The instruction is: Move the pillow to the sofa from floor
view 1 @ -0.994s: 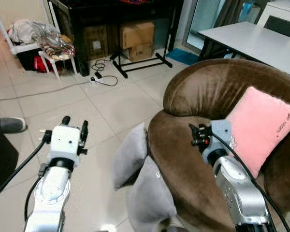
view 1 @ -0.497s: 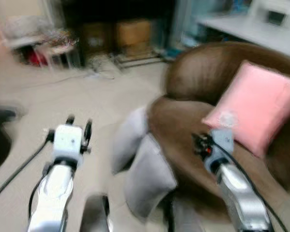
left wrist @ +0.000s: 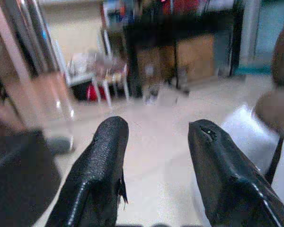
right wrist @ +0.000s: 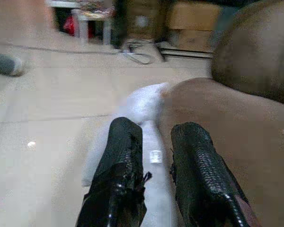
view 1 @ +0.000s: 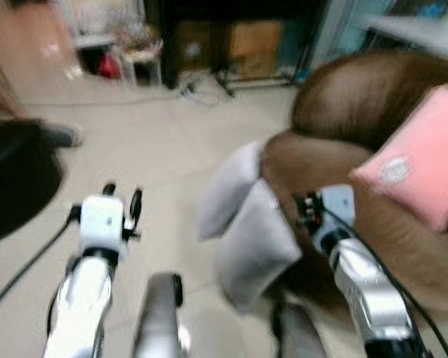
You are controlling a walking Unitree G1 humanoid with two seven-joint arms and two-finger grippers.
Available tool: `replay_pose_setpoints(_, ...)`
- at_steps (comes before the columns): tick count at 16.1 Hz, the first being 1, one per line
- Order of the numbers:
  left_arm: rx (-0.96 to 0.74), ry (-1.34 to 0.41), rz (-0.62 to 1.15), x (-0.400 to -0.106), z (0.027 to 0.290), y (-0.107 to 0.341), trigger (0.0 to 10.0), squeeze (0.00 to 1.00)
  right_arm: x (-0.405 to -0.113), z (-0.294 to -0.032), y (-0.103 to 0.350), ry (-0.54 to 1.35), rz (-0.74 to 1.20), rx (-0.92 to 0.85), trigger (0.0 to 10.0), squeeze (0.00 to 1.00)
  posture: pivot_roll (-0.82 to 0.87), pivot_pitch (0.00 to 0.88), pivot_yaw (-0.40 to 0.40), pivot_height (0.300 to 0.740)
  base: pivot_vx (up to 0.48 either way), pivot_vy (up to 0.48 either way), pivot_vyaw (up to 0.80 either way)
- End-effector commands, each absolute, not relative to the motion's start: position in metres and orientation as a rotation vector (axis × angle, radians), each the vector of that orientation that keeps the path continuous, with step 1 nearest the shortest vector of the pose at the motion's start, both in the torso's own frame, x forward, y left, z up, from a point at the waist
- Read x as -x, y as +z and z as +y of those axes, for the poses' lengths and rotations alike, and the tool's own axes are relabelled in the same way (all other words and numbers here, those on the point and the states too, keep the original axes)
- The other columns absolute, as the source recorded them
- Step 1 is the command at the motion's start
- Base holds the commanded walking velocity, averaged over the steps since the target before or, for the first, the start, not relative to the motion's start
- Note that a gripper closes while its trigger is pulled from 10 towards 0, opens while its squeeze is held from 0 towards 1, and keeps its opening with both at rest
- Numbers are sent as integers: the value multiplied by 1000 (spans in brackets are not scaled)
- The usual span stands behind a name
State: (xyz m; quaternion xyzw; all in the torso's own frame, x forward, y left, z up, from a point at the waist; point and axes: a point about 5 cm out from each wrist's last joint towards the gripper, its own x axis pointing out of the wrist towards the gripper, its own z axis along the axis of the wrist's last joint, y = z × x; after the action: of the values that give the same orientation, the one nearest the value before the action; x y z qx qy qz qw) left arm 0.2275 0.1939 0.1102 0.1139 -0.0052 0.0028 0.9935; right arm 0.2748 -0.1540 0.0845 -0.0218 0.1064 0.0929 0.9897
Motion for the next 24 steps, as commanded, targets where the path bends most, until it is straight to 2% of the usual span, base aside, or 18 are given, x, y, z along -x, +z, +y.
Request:
replay_pose_setpoints(1,-236,1,-35,-232,195,116,10000,0,-276,-148,89,204,205,50,10000,0,-36,0,-67,575,311,0,794)
replay_pose_setpoints(8,-237,2,-39,-232,197,116,10000,0,-275,-147,93,196,206,30,10000,0,-30,0,-76,575,312,0,113)
replay_pose_setpoints(9,-231,3,-32,-232,197,115,10000,0,-275,-146,94,207,199,21,10000,184,-29,0,-76,575,292,0,0)
replay_pose_setpoints(10,-201,0,-19,-232,196,113,10000,0,-274,-146,96,213,193,12,10000,1000,-28,0,-77,575,0,0,0)
replay_pose_setpoints(11,-182,-4,-14,-231,196,112,10000,0,-274,-147,96,211,193,10,10000,1000,-28,0,-77,575,0,0,0)
replay_pose_setpoints(12,-153,-24,-4,-230,194,111,10000,1000,-274,-149,97,211,190,1,10000,1000,-28,0,-77,575,0,0,0)
replay_pose_setpoints(15,-154,-49,-4,-229,193,111,10000,1000,-278,-158,101,208,187,3,10000,1000,-27,0,-80,575,0,0,0)
replay_pose_setpoints(19,-177,-51,-15,-231,195,113,10000,1000,-276,-154,97,233,214,-20,10000,1000,-33,0,-76,575,0,0,0)
replay_pose_setpoints(24,-203,-54,-27,-234,195,116,10000,1000,-275,-149,95,252,220,-42,10000,1000,-34,0,-67,530,0,0,0)
